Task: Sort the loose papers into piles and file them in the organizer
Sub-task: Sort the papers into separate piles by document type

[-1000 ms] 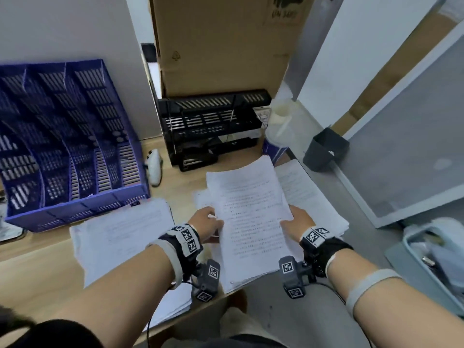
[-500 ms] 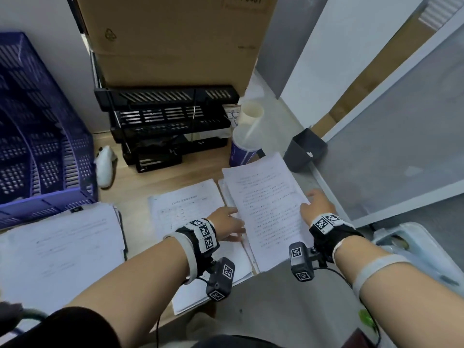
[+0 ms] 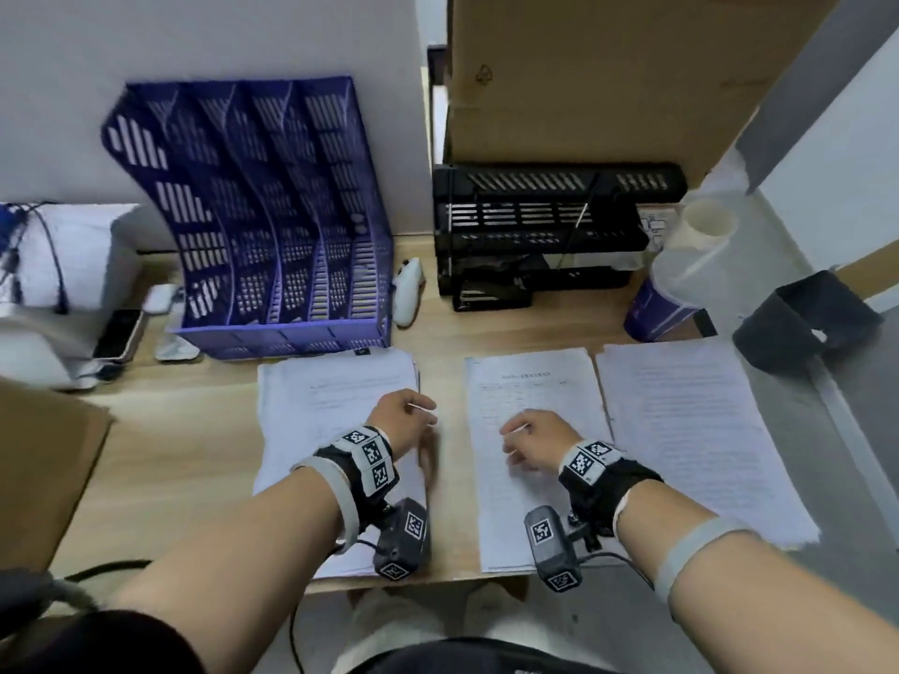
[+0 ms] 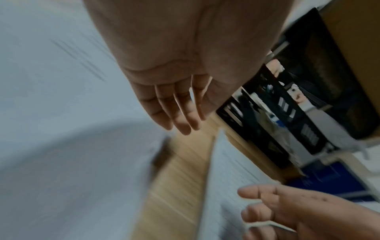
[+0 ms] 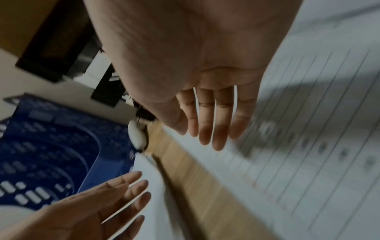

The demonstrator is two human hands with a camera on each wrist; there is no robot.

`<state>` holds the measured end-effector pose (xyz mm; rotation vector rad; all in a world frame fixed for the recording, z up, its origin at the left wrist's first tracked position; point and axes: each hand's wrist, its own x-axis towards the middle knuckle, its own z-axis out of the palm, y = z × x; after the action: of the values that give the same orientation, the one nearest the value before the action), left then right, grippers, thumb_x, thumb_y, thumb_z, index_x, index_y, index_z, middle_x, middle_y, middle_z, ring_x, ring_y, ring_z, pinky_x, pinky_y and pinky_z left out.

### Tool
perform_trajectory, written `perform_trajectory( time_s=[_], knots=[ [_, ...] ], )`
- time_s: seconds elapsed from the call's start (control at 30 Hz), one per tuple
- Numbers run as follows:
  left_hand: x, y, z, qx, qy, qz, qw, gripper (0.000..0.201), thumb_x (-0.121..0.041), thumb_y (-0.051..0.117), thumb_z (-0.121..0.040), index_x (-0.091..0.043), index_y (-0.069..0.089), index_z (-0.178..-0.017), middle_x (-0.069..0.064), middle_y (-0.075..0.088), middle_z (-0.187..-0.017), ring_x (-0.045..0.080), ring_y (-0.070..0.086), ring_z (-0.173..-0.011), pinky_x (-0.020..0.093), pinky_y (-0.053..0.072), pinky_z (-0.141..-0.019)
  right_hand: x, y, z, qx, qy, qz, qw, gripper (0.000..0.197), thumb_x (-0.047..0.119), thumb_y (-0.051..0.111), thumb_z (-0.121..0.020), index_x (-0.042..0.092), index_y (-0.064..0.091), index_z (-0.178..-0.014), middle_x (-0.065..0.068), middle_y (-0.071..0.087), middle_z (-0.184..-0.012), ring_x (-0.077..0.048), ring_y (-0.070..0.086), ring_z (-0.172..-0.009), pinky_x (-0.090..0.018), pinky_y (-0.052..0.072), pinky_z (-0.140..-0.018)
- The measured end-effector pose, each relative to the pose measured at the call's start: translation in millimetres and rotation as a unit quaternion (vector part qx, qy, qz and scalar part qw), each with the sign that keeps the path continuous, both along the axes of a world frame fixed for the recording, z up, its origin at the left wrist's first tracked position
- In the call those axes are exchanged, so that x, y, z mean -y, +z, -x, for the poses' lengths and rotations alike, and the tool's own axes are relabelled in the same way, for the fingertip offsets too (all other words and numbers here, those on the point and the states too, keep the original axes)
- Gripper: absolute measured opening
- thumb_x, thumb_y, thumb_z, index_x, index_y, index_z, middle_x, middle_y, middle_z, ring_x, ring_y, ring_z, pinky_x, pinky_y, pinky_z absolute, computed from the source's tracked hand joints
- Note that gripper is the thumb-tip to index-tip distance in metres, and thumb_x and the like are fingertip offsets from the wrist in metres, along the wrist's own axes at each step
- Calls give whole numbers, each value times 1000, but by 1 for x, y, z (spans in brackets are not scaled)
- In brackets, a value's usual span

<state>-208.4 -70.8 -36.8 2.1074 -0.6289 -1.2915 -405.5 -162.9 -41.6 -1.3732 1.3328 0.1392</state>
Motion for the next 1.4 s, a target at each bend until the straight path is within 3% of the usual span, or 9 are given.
perform_trajectory(
  time_s=[0.2,0.3,0.43,0.57,0.7,0.87,1.07,1.2,1.4],
  knots=[
    [-95,-16,-103,154,35,-136,978,34,-11,56,-87,-17,61,-121,14,59,-128,32,63,-108,31,50,-82,-63,-23,-86,-70,100,6,993,36,23,64,-79,4,63,-109,-21,66,-105,-28,67,-86,-48,58,-85],
    [-123,-21,-132,161,-1,-169,972,46,-10,56,-89,-12,51,-135,13,55,-135,30,58,-113,27,42,-81,-81,-22,-108,-109,123,80,983,13,22,64,-78,10,59,-75,-8,60,-74,-21,62,-68,-36,56,-68],
    [-140,-34,-153,170,-41,-153,973,30,-18,51,-76,-11,63,-102,10,68,-101,26,60,-85,34,50,-81,-95,-31,-123,-138,98,133,977,26,21,65,-76,19,45,-60,4,47,-59,-14,44,-54,-21,35,-51],
    [-145,-32,-167,181,-66,-150,970,8,-9,50,-80,-13,55,-75,7,54,-76,20,44,-68,27,36,-62,-102,-32,-130,-135,84,119,980,21,20,66,-77,19,53,-60,2,54,-63,-18,51,-60,-21,40,-59],
    [-142,-21,-164,178,-94,-147,968,27,-6,49,-82,-12,38,-58,4,42,-66,23,43,-67,28,33,-53,-106,-29,-125,-136,41,154,978,19,12,61,-79,21,63,-63,5,65,-71,-20,61,-70,-23,51,-66],
    [-132,-25,-151,177,-115,-144,967,30,-14,50,-82,8,57,-101,30,57,-116,44,60,-103,48,53,-84,-106,-28,-112,-123,-1,177,977,22,8,53,-78,18,60,-59,5,64,-66,-22,63,-67,-31,60,-64],
    [-126,-22,-140,160,-149,-135,966,15,-15,47,-85,-5,55,-93,23,58,-103,29,54,-77,32,43,-64,-106,-27,-106,-122,6,173,977,20,17,67,-77,21,50,-68,5,53,-66,-15,51,-63,-21,37,-52],
    [-124,-30,-139,142,-125,-122,974,47,-22,54,-87,-18,54,-134,13,50,-137,30,60,-110,37,51,-95,-104,-29,-98,-120,-18,212,970,22,4,56,-80,18,42,-71,1,46,-65,-18,43,-59,-24,31,-51],
    [-116,-34,-129,152,-90,-95,980,69,-27,68,-84,-13,37,-144,14,51,-136,29,56,-118,36,47,-99,-95,-25,-77,-65,-57,188,978,16,-3,47,-86,12,43,-84,1,54,-82,-20,49,-70,-28,33,-60]
  ],
)
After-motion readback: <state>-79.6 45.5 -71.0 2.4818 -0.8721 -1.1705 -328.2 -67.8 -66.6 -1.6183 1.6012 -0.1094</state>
